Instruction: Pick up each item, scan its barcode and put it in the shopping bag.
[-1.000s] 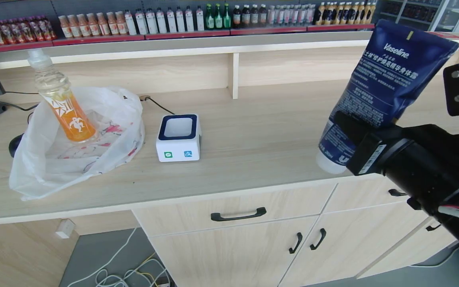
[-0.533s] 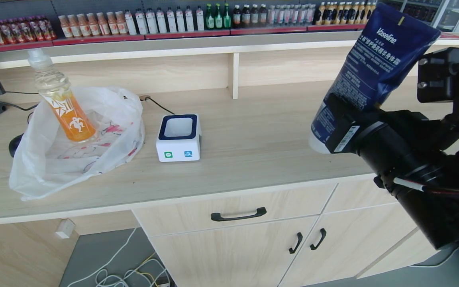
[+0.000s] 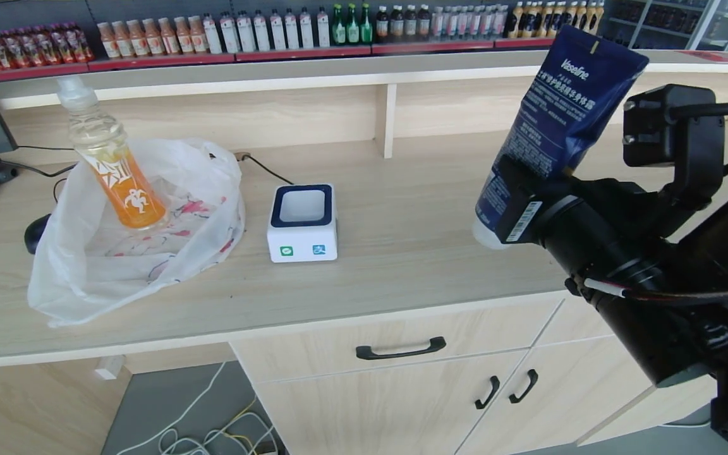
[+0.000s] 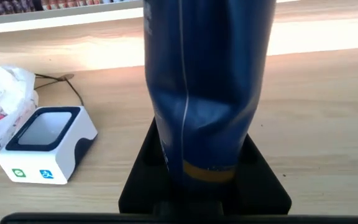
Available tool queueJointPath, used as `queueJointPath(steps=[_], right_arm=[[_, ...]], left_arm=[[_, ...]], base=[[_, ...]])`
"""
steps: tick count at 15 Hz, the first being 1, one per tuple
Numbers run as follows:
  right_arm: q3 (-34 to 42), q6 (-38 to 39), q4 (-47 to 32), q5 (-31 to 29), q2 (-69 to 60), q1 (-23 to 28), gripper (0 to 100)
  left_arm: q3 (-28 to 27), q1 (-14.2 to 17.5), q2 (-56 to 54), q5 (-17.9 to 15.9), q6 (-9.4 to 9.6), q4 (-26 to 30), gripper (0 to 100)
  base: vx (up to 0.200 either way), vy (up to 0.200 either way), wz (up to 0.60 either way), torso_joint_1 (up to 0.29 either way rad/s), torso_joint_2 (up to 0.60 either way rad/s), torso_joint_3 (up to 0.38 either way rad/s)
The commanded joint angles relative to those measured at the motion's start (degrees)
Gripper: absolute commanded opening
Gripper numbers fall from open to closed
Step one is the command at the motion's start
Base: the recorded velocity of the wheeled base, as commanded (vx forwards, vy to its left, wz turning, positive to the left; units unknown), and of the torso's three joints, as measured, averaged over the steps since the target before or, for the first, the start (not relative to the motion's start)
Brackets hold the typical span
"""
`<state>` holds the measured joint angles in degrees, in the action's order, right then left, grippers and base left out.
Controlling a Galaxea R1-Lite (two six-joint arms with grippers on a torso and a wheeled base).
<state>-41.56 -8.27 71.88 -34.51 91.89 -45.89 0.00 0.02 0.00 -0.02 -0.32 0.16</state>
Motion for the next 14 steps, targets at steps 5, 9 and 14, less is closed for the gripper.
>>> queueJointPath(steps=[5, 9, 14], right_arm=[[-2.0, 0.0, 0.1, -0.1, 0.8, 0.0, 0], [-3.9, -0.3, -0.1, -0.2, 0.7, 0.0, 0], [-4.6, -1.0, -0.4, 0.0, 0.6, -1.1, 0]], left_arm=[[-0.1, 0.0, 0.0, 0.0, -0.12, 0.0, 100], [0.0, 0.0, 0.0, 0.0, -0.03, -0.2, 100], [0.0, 0.0, 0.0, 0.0, -0.03, -0.2, 100]], base=[[0.0, 0.2, 0.0, 0.0, 0.0, 0.001], [0.0, 0.2, 0.0, 0.0, 0.0, 0.004], [0.0, 0.0, 0.0, 0.0, 0.0, 0.0]])
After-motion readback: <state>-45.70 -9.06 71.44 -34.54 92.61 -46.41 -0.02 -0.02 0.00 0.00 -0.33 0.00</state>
